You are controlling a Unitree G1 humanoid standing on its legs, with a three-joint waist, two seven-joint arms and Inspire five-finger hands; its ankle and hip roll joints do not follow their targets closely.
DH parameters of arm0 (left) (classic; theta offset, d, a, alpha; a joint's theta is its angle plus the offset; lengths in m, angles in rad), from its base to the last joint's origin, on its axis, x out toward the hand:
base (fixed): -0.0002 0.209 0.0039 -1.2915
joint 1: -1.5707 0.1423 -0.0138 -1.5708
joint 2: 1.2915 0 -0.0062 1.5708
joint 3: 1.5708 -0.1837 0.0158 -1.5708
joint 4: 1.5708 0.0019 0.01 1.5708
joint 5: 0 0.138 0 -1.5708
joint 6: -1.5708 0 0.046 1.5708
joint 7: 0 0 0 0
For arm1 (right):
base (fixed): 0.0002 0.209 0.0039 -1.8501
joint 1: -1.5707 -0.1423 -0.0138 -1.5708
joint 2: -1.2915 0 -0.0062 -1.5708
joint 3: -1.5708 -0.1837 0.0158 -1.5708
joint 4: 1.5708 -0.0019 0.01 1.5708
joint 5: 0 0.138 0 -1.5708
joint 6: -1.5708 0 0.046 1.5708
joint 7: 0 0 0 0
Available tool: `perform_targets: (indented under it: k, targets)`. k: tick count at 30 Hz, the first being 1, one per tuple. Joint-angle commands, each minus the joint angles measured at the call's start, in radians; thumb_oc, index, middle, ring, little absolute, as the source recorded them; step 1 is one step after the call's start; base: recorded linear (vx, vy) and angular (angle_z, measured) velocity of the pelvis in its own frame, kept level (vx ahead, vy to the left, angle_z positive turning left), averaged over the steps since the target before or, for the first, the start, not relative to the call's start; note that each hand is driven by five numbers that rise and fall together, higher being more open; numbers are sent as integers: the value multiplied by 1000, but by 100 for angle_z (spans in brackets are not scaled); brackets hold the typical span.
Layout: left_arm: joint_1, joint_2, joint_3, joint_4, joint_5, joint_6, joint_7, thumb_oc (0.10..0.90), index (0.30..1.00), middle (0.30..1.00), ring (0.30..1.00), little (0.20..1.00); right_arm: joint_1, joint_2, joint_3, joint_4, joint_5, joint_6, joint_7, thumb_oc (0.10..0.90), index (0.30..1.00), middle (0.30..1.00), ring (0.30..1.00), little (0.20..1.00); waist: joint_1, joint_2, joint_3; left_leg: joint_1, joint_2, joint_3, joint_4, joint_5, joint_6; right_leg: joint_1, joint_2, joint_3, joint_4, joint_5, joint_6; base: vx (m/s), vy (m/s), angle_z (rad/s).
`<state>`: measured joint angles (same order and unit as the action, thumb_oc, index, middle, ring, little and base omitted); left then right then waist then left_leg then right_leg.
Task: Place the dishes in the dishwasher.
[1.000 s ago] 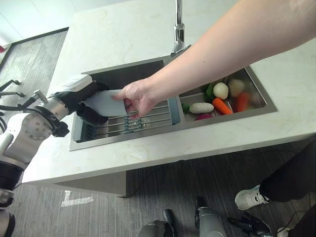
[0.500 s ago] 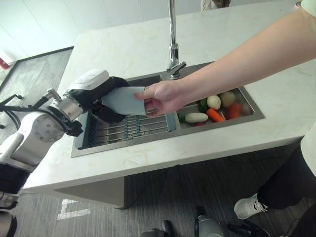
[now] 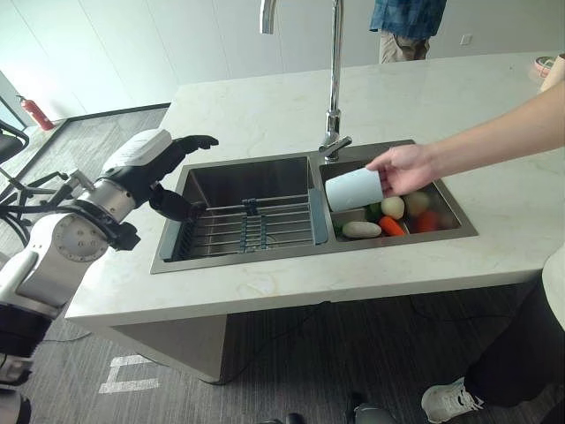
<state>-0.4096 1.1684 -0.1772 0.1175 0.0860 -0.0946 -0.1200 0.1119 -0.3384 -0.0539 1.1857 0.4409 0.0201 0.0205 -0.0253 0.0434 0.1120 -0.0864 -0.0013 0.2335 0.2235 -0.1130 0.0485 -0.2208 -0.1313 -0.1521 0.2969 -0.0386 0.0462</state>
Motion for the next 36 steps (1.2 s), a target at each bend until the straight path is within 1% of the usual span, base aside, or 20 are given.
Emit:
perform_targets:
  k: [1, 4, 8, 10, 11, 13, 14, 16, 19, 21, 24, 26, 29, 30, 31, 35, 36]
  targets:
    - [-73, 79, 180, 45, 12, 22, 88, 800, 900, 900, 900, 900, -4, -31, -35, -8, 22, -6, -15, 800, 900, 900, 900, 900, -16, 16, -18, -16, 46, -65, 76, -157, -74, 109, -72, -18, 3, -164, 140, -21, -9, 6]
    - [-25, 88, 217, 88, -23, 6, 107, 800, 900, 900, 900, 900, 0, -31, -30, -27, 23, 2, -18, 800, 900, 900, 900, 900, -10, 17, -19, -18, 47, -70, 76, -154, -76, 110, -73, -23, 3, -165, 140, -20, -3, 8]
    - [102, 53, 319, 99, -53, -56, 166, 800, 900, 900, 900, 900, 8, -18, -24, -74, 16, 22, -34, 800, 900, 900, 900, 900, 3, 14, -16, -22, 48, -77, 76, -152, -77, 112, -76, -34, 3, -168, 137, -31, 6, 8]
    - [199, 0, 407, 57, -96, -120, 259, 800, 900, 900, 900, 900, 22, -6, -16, -101, 12, 27, -45, 800, 900, 900, 900, 900, 12, 7, -17, -24, 49, -82, 76, -155, -77, 114, -81, -45, 3, -171, 136, -49, -10, 20]
    - [247, -56, 449, 12, -101, -156, 312, 800, 900, 900, 900, 900, 28, 5, -14, -119, 10, 35, -53, 800, 900, 900, 900, 900, 19, 0, -16, -25, 48, -88, 76, -157, -78, 116, -82, -50, 3, -173, 135, -49, -16, 25]
    - [273, -94, 466, -15, -94, -180, 342, 800, 900, 900, 900, 900, 32, 12, -10, -128, 8, 37, -59, 800, 900, 900, 900, 900, 21, -4, -16, -25, 49, -90, 76, -158, -78, 118, -84, -55, 3, -174, 134, -34, -11, 17]
    - [298, -143, 477, -53, -76, -205, 382, 800, 900, 900, 900, 900, 38, 20, -7, -137, 2, 37, -61, 800, 900, 900, 900, 900, 23, -10, -17, -23, 49, -95, 76, -159, -79, 121, -84, -58, 3, -175, 134, -19, -9, 9]
    - [311, -194, 478, -90, -47, -230, 421, 800, 900, 900, 900, 900, 43, 31, 0, -139, 1, 33, -68, 800, 900, 900, 900, 900, 25, -15, -18, -21, 49, -98, 76, -161, -78, 124, -85, -59, 3, -175, 134, 1, -9, 9]
    - [327, -237, 480, -131, -48, -237, 449, 800, 900, 900, 900, 900, 51, 38, 7, -142, -7, 33, -70, 800, 900, 900, 900, 900, 27, -21, -19, -18, 47, -103, 76, -164, -76, 126, -86, -57, 3, -175, 134, 16, 0, 6]
    - [337, -250, 482, -141, -49, -244, 450, 800, 900, 900, 900, 900, 52, 39, 6, -138, -10, 35, -67, 800, 900, 900, 900, 900, 29, -22, -18, -18, 47, -102, 76, -165, -76, 127, -88, -59, 3, -175, 135, 0, 0, 0]
    - [353, -283, 473, -164, -36, -247, 434, 800, 900, 900, 900, 900, 54, 48, 10, -138, -22, 35, -66, 800, 900, 900, 900, 900, 31, -22, -20, -18, 51, -100, 76, -166, -78, 128, -94, -67, 3, -174, 137, 0, 0, 0]
    - [352, -283, 469, -163, -40, -250, 427, 800, 900, 900, 900, 900, 52, 49, 12, -136, -23, 32, -66, 800, 900, 900, 900, 900, 31, -22, -21, -19, 51, -100, 76, -166, -78, 127, -95, -67, 3, -174, 138, 0, 0, 0]
    - [342, -278, 453, -165, -53, -250, 375, 800, 900, 900, 900, 900, 47, 49, 20, -146, -18, 36, -70, 800, 900, 900, 900, 900, 31, -20, -23, -19, 51, -98, 76, -166, -77, 125, -98, -66, 3, -172, 139, 0, 0, 0]
    - [338, -272, 440, -166, -68, -239, 315, 800, 900, 900, 900, 900, 47, 48, 23, -152, -16, 39, -71, 800, 900, 900, 900, 900, 28, -19, -23, -19, 51, -96, 76, -165, -77, 125, -98, -66, 3, -171, 140, 0, 0, 0]
    - [337, -272, 440, -166, -70, -238, 310, 800, 900, 900, 900, 900, 47, 48, 22, -152, -15, 39, -71, 800, 900, 900, 900, 900, 29, -19, -23, -19, 51, -96, 76, -165, -77, 125, -98, -66, 3, -171, 140, 0, 0, 0]
    - [302, -253, 384, -160, -187, -175, 104, 800, 900, 900, 900, 900, 45, 41, 24, -154, -13, 44, -69, 800, 900, 900, 900, 900, 17, -13, -24, -18, 52, -88, 76, -164, -75, 121, -95, -57, 3, -168, 142, 12, 0, 0]
    - [264, -235, 356, -160, -253, -132, 19, 800, 900, 900, 900, 900, 45, 33, 24, -147, -12, 47, -62, 800, 900, 900, 900, 900, 8, -8, -25, -17, 53, -83, 76, -163, -74, 117, -94, -51, 3, -163, 144, 42, -1, -1]
